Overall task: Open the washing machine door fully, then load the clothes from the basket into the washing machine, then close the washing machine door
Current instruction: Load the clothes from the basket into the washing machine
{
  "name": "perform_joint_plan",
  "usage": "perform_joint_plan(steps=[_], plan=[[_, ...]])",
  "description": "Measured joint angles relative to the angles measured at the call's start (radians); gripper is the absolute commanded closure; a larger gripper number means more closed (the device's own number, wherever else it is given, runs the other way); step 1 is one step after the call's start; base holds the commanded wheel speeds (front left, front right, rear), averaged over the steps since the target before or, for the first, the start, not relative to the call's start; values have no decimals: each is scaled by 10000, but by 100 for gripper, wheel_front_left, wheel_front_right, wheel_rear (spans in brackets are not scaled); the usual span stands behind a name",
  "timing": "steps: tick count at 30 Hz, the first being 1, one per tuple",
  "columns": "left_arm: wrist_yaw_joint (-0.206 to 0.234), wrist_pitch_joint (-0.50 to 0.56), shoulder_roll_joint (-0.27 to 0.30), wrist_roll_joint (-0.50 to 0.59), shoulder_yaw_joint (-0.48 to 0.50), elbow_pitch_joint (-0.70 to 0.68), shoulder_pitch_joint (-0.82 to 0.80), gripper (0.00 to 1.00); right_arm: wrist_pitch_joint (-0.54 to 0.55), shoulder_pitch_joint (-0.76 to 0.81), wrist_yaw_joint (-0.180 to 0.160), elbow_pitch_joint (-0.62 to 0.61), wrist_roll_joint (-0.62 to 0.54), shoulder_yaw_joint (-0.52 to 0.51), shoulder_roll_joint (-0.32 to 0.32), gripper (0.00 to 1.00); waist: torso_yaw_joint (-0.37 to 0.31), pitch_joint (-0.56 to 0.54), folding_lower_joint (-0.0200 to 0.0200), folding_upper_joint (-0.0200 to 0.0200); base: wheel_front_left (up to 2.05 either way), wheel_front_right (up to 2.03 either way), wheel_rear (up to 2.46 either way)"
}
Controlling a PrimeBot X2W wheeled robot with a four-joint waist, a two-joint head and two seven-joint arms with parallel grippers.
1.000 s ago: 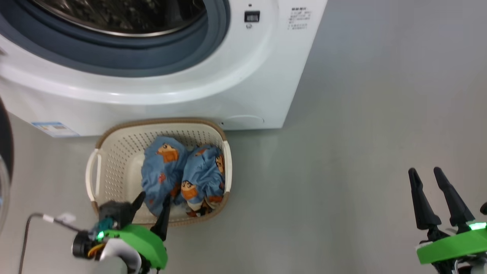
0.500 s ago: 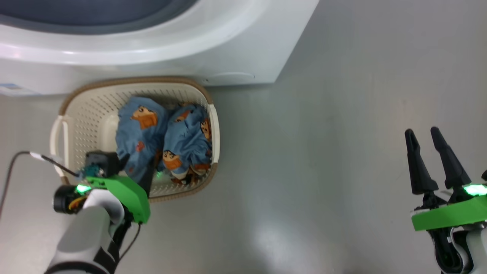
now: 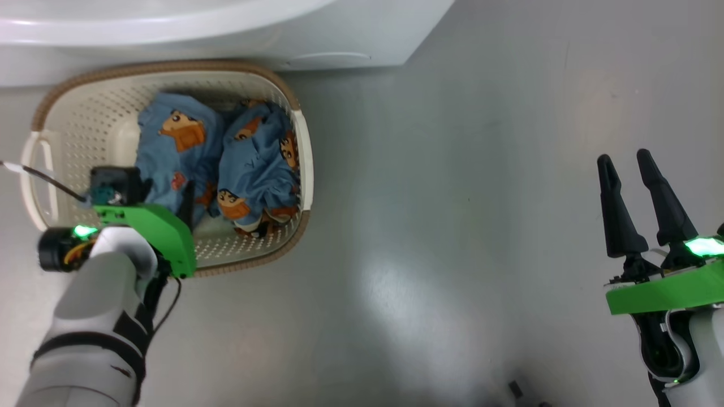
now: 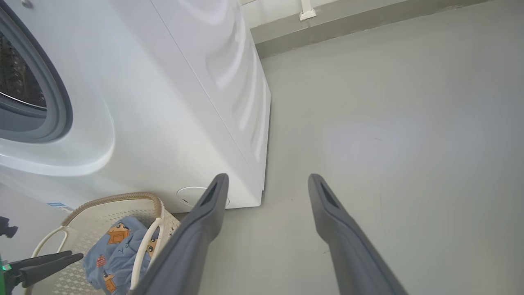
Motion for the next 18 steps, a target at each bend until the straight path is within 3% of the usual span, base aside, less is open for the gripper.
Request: perform_joint_plan(steps=[7,18], plan=[[449,295,341,-13,42,157,-458,0,-2,-290,0,-61,84,61,2,0,-161,558,-1,0,0,0,0],[637,575,780,-130,31,207,-1167,0,-52,-546,0,-326,86,81,4,0,-442,1290,-1,0,0,0,0]])
